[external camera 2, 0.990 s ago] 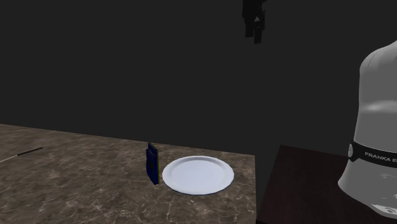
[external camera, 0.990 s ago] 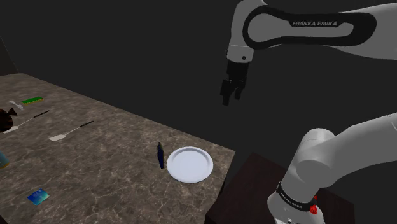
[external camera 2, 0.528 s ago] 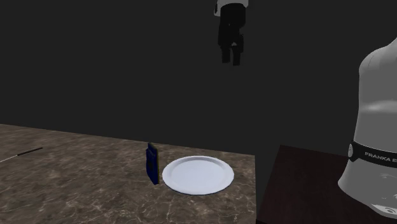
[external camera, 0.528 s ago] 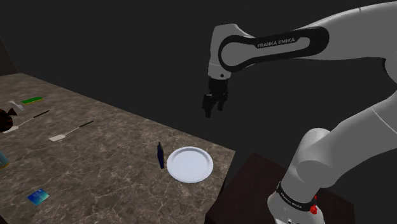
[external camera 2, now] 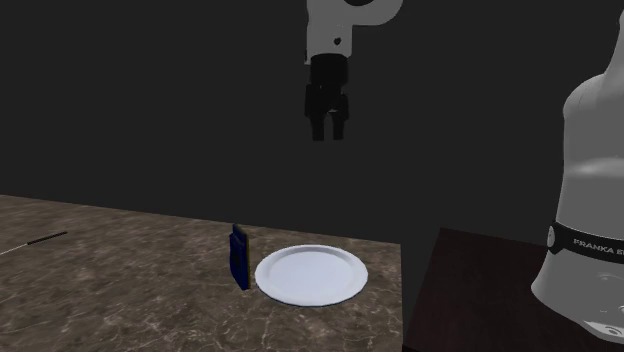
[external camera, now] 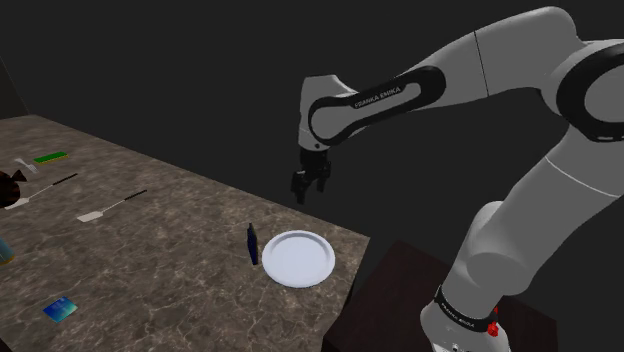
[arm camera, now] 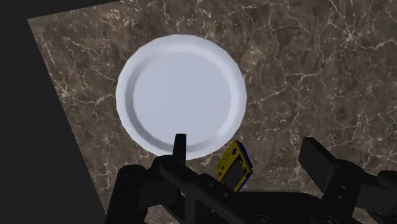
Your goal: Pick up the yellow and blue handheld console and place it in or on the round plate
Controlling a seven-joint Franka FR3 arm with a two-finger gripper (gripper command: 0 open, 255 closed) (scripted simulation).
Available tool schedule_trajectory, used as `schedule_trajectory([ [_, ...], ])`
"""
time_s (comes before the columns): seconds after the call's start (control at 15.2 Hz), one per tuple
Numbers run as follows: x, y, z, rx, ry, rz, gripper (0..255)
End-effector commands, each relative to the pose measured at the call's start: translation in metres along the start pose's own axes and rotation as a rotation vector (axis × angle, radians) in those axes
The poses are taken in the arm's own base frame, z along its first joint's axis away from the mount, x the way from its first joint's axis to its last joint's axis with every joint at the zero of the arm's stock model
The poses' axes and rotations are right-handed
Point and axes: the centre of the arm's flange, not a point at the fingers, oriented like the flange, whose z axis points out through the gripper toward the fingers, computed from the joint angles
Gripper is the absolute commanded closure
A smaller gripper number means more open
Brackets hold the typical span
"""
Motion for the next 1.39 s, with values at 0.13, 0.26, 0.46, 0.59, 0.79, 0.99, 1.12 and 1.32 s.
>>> schedule_trajectory([
  [0.13,0.031,-0.011,0.040,0.002,0.000,-0.010,0],
  [0.26,0.047,-0.018,0.059,0.003,-0.001,-0.015,0],
  [0.46,0.072,-0.029,0.089,0.004,-0.002,-0.023,0],
  [0.59,0.088,-0.036,0.109,0.005,-0.003,-0.028,0],
  [0.79,0.112,-0.047,0.138,0.006,-0.004,-0.035,0],
  [0.99,0.136,-0.058,0.168,0.007,-0.005,-0.043,0],
  [1.12,0.152,-0.065,0.187,0.008,-0.006,-0.048,0],
  [1.32,0.170,-0.074,0.210,0.009,-0.007,-0.054,0],
])
